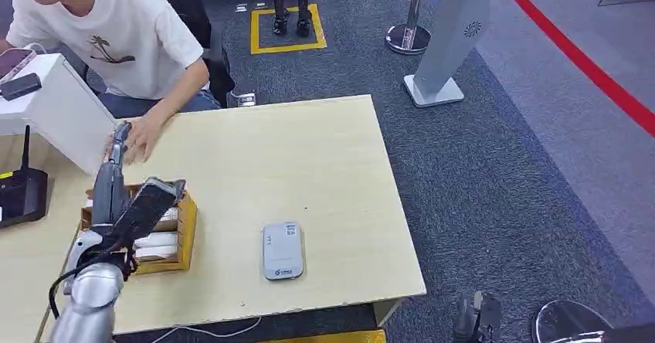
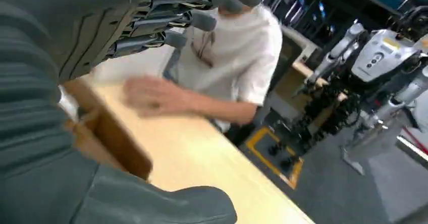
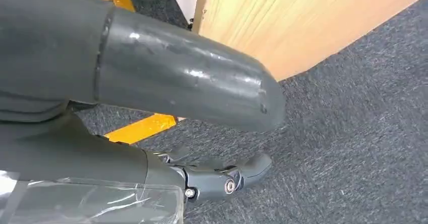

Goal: Pass the card to the sensor for recognition and then transmit it.

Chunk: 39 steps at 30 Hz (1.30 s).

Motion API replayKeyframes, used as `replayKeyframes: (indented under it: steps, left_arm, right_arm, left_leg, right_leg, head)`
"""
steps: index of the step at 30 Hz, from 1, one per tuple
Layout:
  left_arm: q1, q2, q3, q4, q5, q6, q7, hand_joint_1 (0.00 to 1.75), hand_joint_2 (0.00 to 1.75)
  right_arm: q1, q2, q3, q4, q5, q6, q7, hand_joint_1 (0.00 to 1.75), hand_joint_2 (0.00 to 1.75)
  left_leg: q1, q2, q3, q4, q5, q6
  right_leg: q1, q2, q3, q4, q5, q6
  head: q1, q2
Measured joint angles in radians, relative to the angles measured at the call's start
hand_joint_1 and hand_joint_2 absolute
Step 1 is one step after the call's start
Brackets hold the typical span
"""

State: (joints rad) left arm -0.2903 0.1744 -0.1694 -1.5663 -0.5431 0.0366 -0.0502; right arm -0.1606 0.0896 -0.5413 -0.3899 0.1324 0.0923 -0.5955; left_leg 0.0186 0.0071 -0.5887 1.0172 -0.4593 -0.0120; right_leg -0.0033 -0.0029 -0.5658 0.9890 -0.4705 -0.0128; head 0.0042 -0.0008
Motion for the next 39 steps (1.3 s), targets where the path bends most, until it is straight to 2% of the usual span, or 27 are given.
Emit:
replayKeyframes:
  steps: [3, 8, 12, 16, 19, 24, 26, 34, 39]
  left_arm:
    - [-0.108, 0.072, -0.016, 0.018, -0.125, -0.064, 0.071, 0.0, 1.75]
    - [-0.192, 0.16, -0.053, 0.051, -0.174, -0.165, 0.123, 0.0, 1.75]
    - [-0.197, 0.201, -0.074, 0.073, -0.125, -0.215, 0.123, 0.0, 1.75]
    - [-0.184, 0.23, -0.089, 0.092, 0.011, -0.287, 0.123, 0.0, 1.75]
    - [-0.166, 0.251, -0.101, 0.103, 0.038, -0.285, 0.123, 0.0, 1.75]
    - [-0.102, 0.281, -0.119, 0.084, -0.053, -0.199, 0.141, 0.0, 1.75]
    - [-0.074, 0.293, -0.119, 0.053, -0.06, -0.184, 0.144, 0.0, 1.75]
    - [-0.041, 0.338, -0.119, -0.002, -0.023, -0.222, 0.159, 0.0, 1.75]
    - [-0.041, 0.344, -0.119, -0.007, -0.019, -0.225, 0.154, 0.0, 1.75]
  right_arm:
    - [0.0, -0.002, -0.005, -0.002, -0.004, 0.005, -0.002, 0.0, 0.0]
    - [0.003, -0.005, -0.024, -0.003, -0.008, 0.006, -0.004, 0.0, 0.0]
    - [0.005, -0.006, -0.034, -0.002, -0.011, 0.007, -0.004, 0.0, 0.0]
    - [0.005, -0.008, -0.046, -0.002, -0.006, 0.009, -0.006, 0.0, 0.0]
    - [0.005, -0.01, -0.051, 0.0, -0.004, 0.009, -0.007, 0.0, 0.0]
    - [0.007, -0.011, -0.06, 0.002, -0.003, 0.009, -0.011, 0.0, 0.0]
    - [0.012, -0.013, -0.068, 0.002, -0.007, 0.009, -0.018, 0.0, 0.0]
    - [0.019, -0.022, -0.089, 0.001, -0.006, 0.018, -0.026, 0.0, 0.0]
    - [0.018, -0.022, -0.098, -0.002, 0.001, 0.022, -0.028, 0.0, 0.0]
  left_leg:
    - [0.0, 0.0, 0.0, 0.0, 0.0, 0.0]
    - [0.0, 0.001, 0.0, 0.0, 0.0, 0.0]
    - [0.0, 0.001, 0.0, 0.0, 0.0, 0.0]
    - [0.0, 0.002, -0.001, 0.0, 0.0, 0.0]
    - [0.0, 0.002, -0.001, 0.0, 0.0, 0.0]
    - [0.0, 0.002, -0.001, 0.0, 0.0, 0.0]
    - [0.0, 0.001, -0.001, 0.0, 0.0, 0.0]
    - [0.0, 0.001, -0.001, 0.0, 0.0, 0.0]
    - [0.0, 0.001, -0.001, 0.0, 0.0, 0.0]
  right_leg:
    - [0.0, 0.0, 0.0, 0.0, 0.0, 0.0]
    - [0.0, 0.001, 0.0, 0.0, 0.0, 0.0]
    - [0.0, 0.002, -0.001, 0.0, 0.0, 0.0]
    - [0.0, 0.002, -0.001, 0.0, 0.0, 0.0]
    - [0.0, 0.002, -0.001, 0.0, 0.0, 0.0]
    - [0.0, 0.002, -0.001, 0.0, 0.0, 0.0]
    - [0.0, 0.001, -0.001, 0.0, 0.0, 0.0]
    - [0.0, 0.001, -0.001, 0.0, 0.0, 0.0]
    - [0.0, 0.001, -0.001, 0.0, 0.0, 0.0]
  head:
    - [0.0, 0.0]
    - [0.0, 0.0]
    - [-0.001, 0.0]
    - [-0.001, 0.0]
    - [0.0, 0.0]
    - [-0.001, 0.0]
    - [-0.001, 0.0]
    - [-0.001, 0.0]
    - [0.0, 0.0]
